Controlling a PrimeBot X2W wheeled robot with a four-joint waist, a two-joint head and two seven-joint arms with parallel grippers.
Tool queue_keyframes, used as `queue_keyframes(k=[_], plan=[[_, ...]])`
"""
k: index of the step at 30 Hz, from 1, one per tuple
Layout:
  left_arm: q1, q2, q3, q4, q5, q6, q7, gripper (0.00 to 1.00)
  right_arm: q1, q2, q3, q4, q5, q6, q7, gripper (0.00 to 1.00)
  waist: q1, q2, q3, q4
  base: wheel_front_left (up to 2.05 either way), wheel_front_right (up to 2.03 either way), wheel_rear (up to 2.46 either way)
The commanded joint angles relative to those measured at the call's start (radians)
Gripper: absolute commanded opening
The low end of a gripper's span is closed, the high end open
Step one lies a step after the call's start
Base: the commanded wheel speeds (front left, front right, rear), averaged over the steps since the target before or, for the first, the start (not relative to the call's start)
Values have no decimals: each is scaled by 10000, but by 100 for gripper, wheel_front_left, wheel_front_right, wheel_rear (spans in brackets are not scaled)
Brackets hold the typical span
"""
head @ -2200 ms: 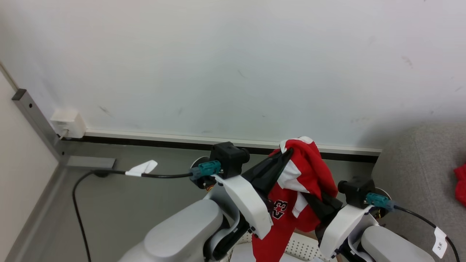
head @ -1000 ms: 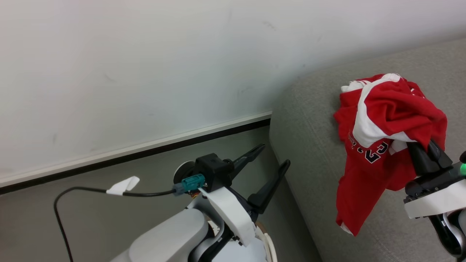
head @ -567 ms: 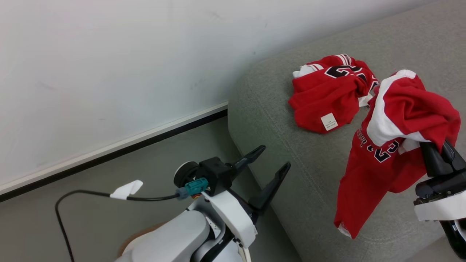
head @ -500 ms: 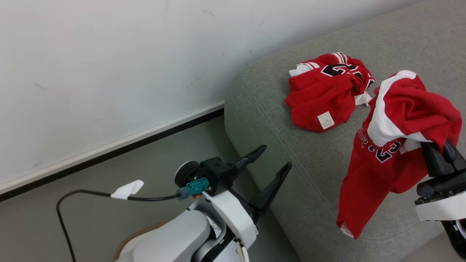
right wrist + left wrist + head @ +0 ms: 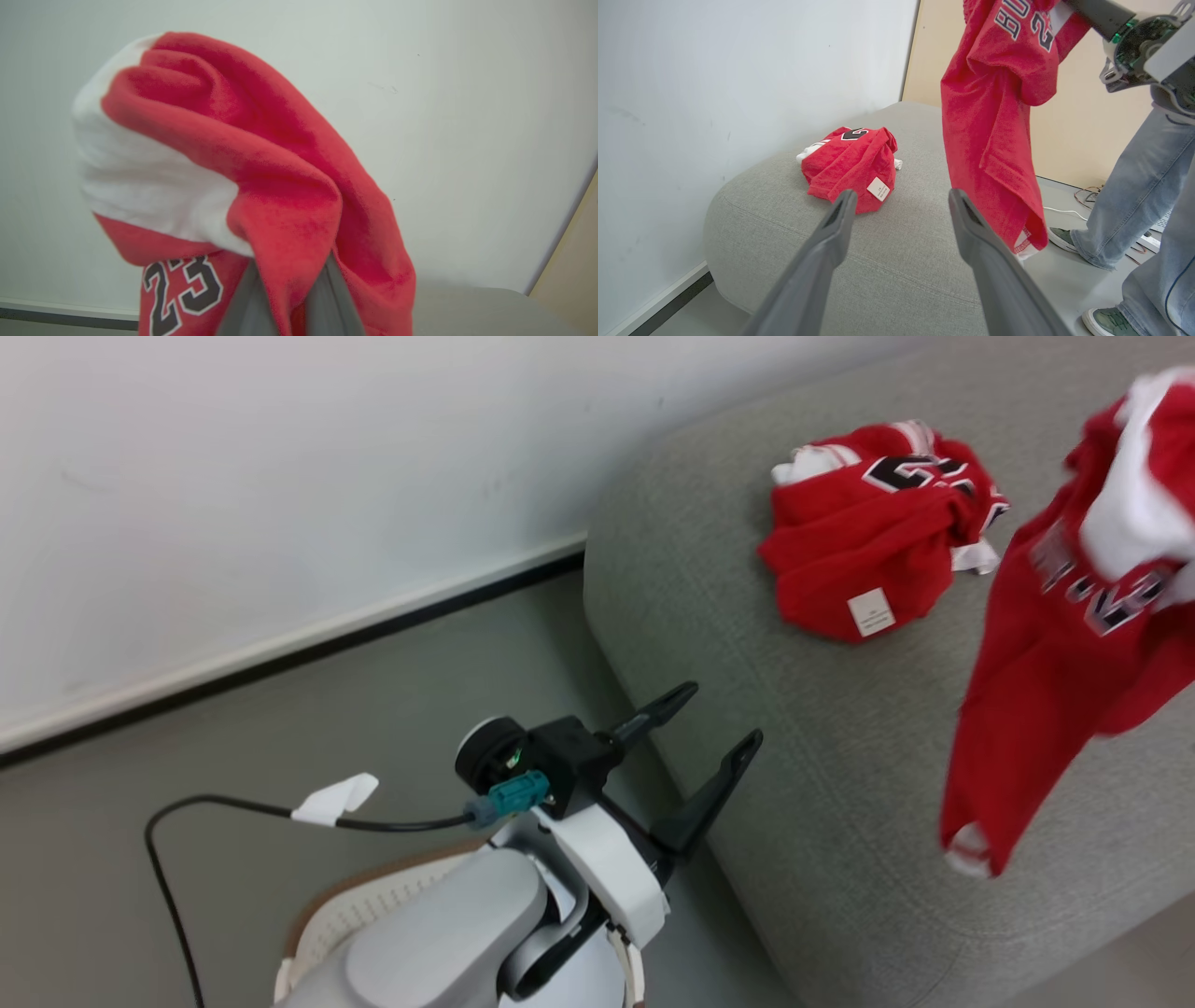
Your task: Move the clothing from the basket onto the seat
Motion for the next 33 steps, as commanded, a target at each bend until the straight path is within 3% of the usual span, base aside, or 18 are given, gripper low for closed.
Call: queue_keyframes(k=[1,8,14,21,30,32,33], plan=[[-186,61,13,-32,93,-7,54,100,-293,-189,-171,-39,252,-23,56,0,-1,0,594,327,0,0,0],[-891,214,21,-288,391,33,350,100,-1749,-1256,-1090,673,921,-23,83,0,-1,0,2113,1005,0,0,0],[-1201,439,118,-480,525,135,424,100,-2829,-1941,-1264,2401,1591,-23,264,0,-1,0,3093,1577,0,0,0],[-1403,564,264,-647,586,285,371,100,-3988,-2500,-348,4432,2092,-23,867,0,-1,0,3808,2197,0,0,0],[-1377,462,310,-576,486,298,234,100,-4705,-2758,1886,6342,3090,-23,3989,0,-1,0,3914,2661,0,0,0],[-1297,417,321,-516,422,288,189,100,-4861,-2880,2226,6437,3379,-23,4402,15,-1,0,3814,2683,0,0,0],[-1251,413,330,-474,383,281,169,100,-4885,-2871,2386,6419,3537,-23,4515,32,-1,0,3757,2680,0,0,0]])
